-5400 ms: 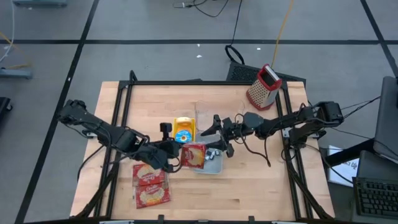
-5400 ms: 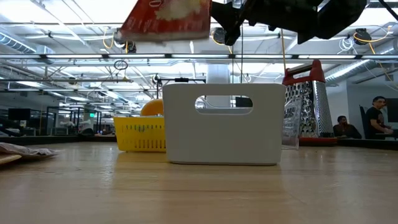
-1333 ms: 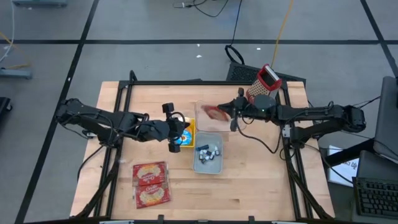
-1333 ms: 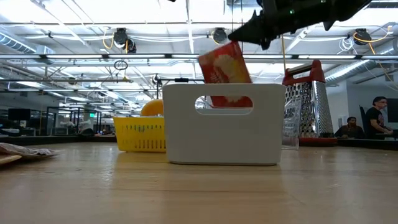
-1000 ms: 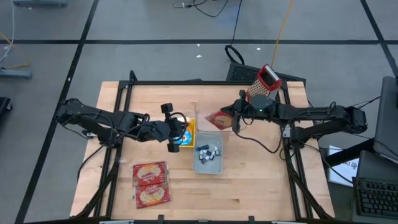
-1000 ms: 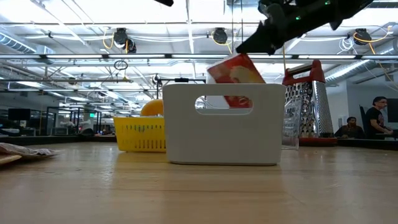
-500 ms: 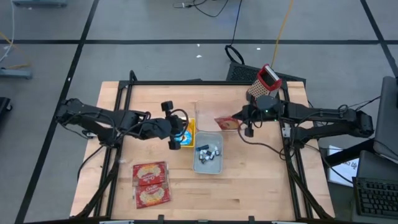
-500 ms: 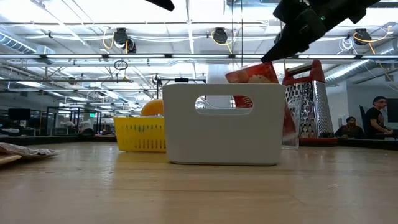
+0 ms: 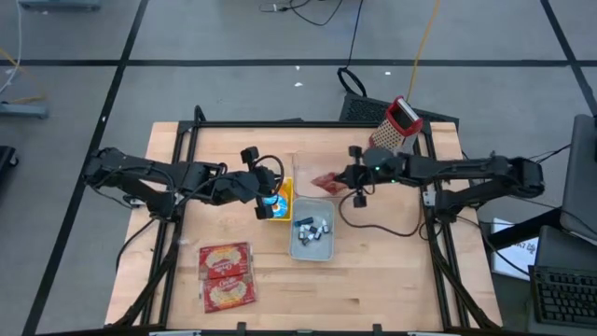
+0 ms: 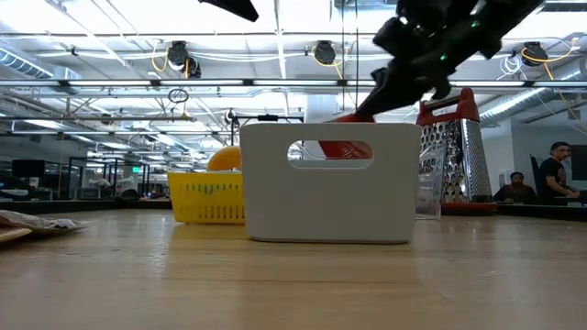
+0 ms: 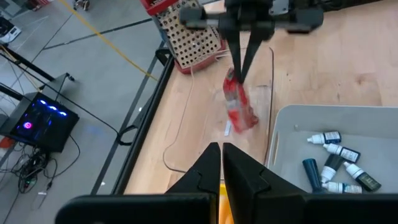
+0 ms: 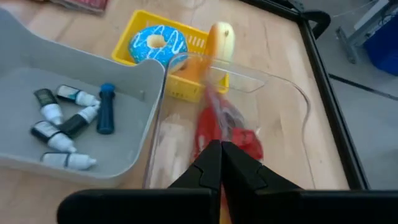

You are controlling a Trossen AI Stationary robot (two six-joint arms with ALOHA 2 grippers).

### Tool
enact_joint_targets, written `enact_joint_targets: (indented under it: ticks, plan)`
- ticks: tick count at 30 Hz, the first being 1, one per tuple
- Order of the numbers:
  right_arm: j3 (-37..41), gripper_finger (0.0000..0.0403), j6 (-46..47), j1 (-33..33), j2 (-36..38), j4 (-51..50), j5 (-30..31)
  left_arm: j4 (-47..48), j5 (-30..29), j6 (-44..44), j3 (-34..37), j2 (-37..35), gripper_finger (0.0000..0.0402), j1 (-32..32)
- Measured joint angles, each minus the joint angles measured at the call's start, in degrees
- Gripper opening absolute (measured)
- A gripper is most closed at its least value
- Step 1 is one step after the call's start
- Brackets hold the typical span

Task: Pick & Place Food Item
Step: Put the top red popcorn bag into the transparent bin

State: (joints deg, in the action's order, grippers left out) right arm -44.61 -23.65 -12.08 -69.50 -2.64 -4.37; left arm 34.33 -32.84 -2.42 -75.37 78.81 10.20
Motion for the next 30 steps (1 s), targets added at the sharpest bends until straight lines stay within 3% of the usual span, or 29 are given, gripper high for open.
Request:
enact_joint_targets:
  ticks: [8,15,23,30]
  plan:
    - [0.0,0.0007,-5.4,0.1,-8.6,6.1,0.0,0.1,0.0,0.2,0.0,0.0,0.0021,0.0]
    - [0.1,0.0087,-3.0,0.1,-10.2,8.0,0.1,0.2,0.0,0.2,0.0,0.0,0.0021,0.0]
    - [0.2,0.0202,1.4,0.2,-6.0,8.2,1.6,0.3,0.0,0.0,0.0,0.0,0.0021,0.0]
    - [0.2,0.0235,16.7,0.2,1.8,7.1,1.1,4.1,3.4,5.7,0.0,0.0,0.0021,0.0]
